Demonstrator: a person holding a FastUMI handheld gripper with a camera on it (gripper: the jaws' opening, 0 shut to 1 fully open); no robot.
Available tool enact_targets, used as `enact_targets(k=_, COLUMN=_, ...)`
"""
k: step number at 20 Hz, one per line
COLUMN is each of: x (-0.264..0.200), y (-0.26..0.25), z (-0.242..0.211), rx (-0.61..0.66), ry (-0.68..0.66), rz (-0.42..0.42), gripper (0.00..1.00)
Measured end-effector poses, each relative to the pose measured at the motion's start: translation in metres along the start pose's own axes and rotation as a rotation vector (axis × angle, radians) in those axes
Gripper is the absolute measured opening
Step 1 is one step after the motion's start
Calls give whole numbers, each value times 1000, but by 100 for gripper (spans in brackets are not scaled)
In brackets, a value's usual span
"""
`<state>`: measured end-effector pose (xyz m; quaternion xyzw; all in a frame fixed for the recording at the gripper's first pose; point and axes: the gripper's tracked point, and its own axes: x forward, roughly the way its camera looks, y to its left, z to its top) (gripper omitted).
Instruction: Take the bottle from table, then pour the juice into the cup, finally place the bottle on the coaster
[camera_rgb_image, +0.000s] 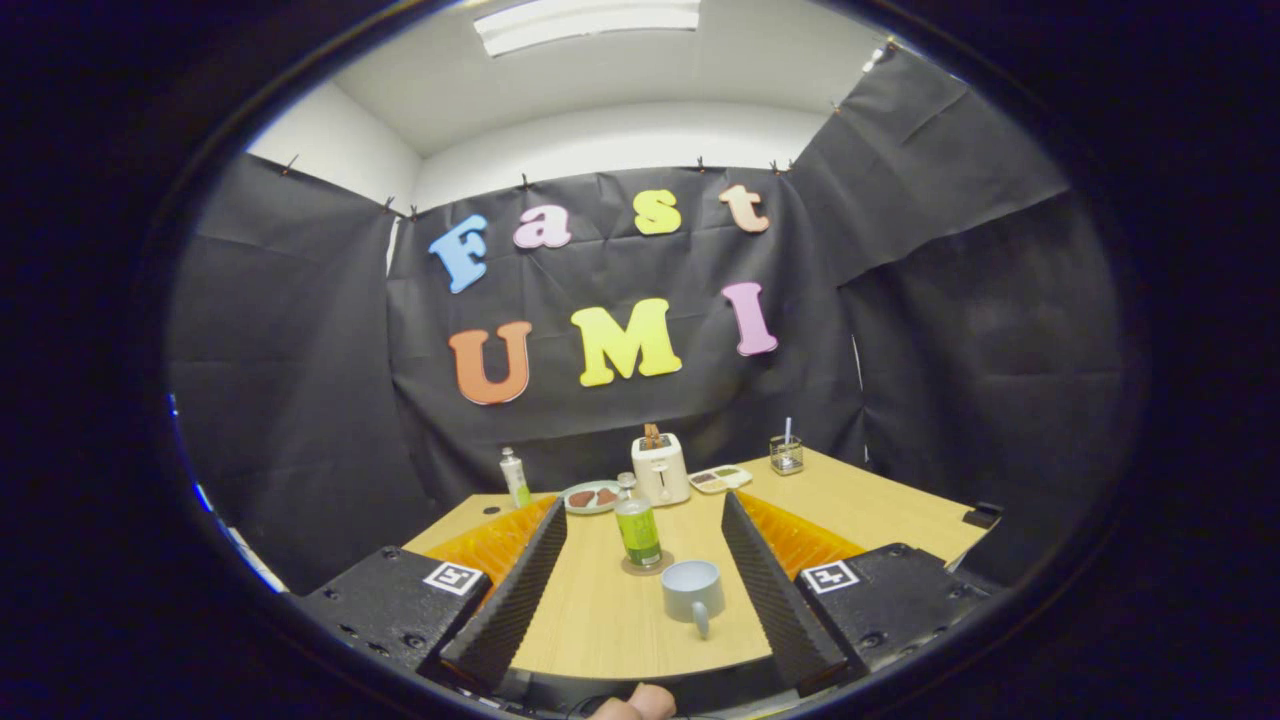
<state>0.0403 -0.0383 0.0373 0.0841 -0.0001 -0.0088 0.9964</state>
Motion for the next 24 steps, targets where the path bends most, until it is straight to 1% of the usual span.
enact_targets(k=17, x=2, y=9, z=-10, rx=-76, ry=28, rz=-23, gripper=100)
enact_targets(k=24, x=3, y=9, z=-12, rx=-69, ry=30, rz=-26, gripper=100)
